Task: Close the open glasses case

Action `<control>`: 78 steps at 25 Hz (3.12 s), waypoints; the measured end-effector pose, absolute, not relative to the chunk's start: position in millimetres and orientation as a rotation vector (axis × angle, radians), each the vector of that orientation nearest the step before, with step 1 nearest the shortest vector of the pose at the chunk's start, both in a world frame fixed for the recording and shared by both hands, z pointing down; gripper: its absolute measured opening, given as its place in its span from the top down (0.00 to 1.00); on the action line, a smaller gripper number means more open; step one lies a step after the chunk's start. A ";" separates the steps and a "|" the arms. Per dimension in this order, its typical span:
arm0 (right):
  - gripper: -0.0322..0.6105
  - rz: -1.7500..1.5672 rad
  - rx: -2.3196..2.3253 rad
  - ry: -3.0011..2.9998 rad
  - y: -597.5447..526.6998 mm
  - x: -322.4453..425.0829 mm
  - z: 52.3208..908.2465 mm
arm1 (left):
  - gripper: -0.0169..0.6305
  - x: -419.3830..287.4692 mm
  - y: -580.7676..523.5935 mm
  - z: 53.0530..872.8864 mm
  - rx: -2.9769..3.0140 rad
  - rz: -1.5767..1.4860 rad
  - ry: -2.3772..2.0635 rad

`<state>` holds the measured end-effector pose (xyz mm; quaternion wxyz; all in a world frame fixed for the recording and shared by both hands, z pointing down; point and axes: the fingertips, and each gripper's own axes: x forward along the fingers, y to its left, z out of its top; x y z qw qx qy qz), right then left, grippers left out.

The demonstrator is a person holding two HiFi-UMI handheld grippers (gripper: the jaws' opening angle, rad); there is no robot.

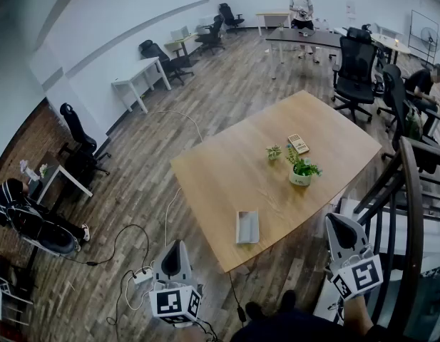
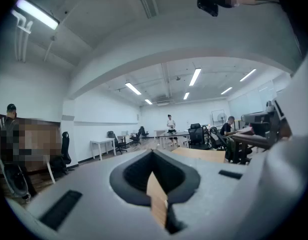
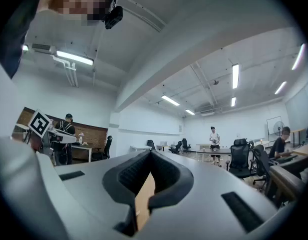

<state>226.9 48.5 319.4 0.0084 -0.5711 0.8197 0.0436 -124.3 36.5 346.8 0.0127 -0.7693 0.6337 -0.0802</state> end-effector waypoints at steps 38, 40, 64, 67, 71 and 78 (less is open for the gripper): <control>0.93 0.060 -1.713 2.509 46.2 343.4 343.5 | 0.97 20.9 -4.9 351.5 -2.356 -0.360 1.883; 0.93 0.063 -1.734 2.502 39.1 344.4 347.6 | 0.97 19.6 -13.1 354.0 -2.361 -0.353 1.871; 0.93 0.105 -1.796 2.637 -84.9 126.2 357.2 | 0.97 -150.9 -119.5 399.3 -2.539 -0.216 1.834; 0.93 0.060 -1.808 2.660 -92.4 109.5 365.4 | 0.97 -156.7 -127.7 406.4 -2.583 -0.236 1.809; 0.93 0.031 -1.811 2.684 -108.5 98.0 371.6 | 0.97 -164.3 -141.9 410.6 -2.627 -0.227 1.806; 0.93 0.039 -1.766 2.704 -147.5 105.1 370.3 | 0.97 -154.7 -172.9 407.2 -2.594 -0.233 1.841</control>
